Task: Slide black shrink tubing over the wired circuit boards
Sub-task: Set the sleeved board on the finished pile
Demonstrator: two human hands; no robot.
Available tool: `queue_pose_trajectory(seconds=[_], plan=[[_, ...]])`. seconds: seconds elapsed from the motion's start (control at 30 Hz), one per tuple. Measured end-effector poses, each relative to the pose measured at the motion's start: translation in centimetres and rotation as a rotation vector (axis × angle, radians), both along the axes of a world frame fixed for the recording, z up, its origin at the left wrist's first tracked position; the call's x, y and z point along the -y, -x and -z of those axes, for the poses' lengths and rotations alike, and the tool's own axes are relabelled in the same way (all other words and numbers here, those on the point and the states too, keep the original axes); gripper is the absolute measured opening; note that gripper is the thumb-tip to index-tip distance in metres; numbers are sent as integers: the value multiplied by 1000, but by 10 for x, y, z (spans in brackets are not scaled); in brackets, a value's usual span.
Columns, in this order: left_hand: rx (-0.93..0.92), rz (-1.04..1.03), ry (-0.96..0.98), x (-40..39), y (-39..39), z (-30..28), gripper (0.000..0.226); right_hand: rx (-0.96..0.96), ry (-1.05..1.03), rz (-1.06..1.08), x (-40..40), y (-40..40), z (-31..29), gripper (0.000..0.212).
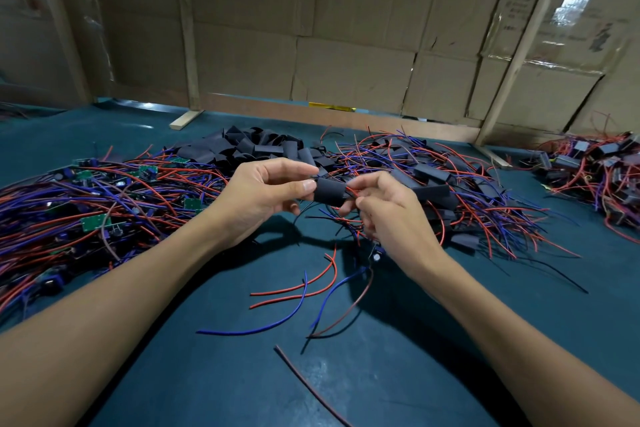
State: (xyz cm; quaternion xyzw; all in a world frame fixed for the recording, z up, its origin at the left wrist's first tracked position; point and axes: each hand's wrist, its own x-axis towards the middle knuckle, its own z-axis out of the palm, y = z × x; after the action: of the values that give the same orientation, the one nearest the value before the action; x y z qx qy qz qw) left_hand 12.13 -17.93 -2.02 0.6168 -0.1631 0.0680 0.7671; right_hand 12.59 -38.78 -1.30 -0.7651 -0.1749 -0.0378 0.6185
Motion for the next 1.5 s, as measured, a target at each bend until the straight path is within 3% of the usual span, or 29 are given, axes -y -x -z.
queue_pose_trajectory(seconds=[0.13, 0.33, 0.57, 0.8, 0.97, 1.17, 1.27, 1.37, 1.5], plan=[[-21, -1, 5, -3, 1, -4, 27, 62, -94, -23, -1, 5, -1, 33], [-65, 27, -51, -5, 3, -7, 33, 23, -131, -1, 1, 4, -1, 19], [-40, 82, -103, 1, 6, -17, 47, -10, -180, -227, 0, 6, -4, 20], [1, 175, -34, 5, 9, -20, 34, -130, -305, -317, 7, 2, -8, 29], [-29, 144, 60, 4, 7, -21, 33, -58, -282, -256, 7, 0, -8, 22], [-11, 155, 11, 3, 8, -21, 32, 4, -297, -218, 5, -1, -6, 25], [73, 84, -52, 7, 9, -19, 16, -10, -314, -219, 5, 0, -7, 26], [109, -29, -104, 11, 9, -18, 11, 77, -201, -202, 7, 2, -6, 26], [162, -98, -160, 12, 10, -20, 14, 549, 273, 30, 8, 9, 0, 52]])
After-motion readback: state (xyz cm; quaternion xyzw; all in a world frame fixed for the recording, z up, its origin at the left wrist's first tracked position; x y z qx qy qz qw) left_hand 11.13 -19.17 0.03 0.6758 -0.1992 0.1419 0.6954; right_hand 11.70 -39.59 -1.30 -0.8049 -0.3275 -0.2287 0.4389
